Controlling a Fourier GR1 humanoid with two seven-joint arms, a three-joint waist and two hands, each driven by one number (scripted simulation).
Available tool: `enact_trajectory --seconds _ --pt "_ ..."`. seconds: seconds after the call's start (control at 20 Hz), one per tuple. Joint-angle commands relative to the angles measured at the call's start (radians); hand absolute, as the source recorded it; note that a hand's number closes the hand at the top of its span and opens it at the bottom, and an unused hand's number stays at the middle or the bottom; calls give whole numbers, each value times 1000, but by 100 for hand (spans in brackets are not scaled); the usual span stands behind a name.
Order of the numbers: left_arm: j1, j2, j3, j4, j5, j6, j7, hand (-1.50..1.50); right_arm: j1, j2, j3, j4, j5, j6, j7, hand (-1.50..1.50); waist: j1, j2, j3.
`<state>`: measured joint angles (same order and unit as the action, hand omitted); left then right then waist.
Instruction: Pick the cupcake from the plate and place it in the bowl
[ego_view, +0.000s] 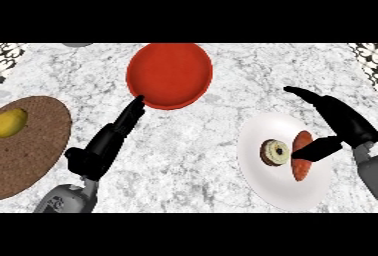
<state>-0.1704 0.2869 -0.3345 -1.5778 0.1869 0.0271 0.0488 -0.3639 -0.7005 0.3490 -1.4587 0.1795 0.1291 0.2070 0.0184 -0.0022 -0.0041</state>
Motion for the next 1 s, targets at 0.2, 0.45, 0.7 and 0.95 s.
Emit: enact_trajectory --seconds 0.2,0.45,0.7,0.95 --pt "1 -21 7 59 -24 8 -44 0 -160 -67 108 -60 -162 476 393 -150 -8 1 -1" --pt "42 -18 -4 -26 -33 -2 -16 0 -278 31 69 -17 -313 593 646 -150 -5 1 3" --pt "52 -13 31 -32 -29 -31 -3 0 -290 82 74 -52 -349 627 791 -150 -14 0 3" --pt "26 -10 79 40 -17 -83 -22 0 -235 123 102 -153 -321 574 846 -150 -21 1 3"
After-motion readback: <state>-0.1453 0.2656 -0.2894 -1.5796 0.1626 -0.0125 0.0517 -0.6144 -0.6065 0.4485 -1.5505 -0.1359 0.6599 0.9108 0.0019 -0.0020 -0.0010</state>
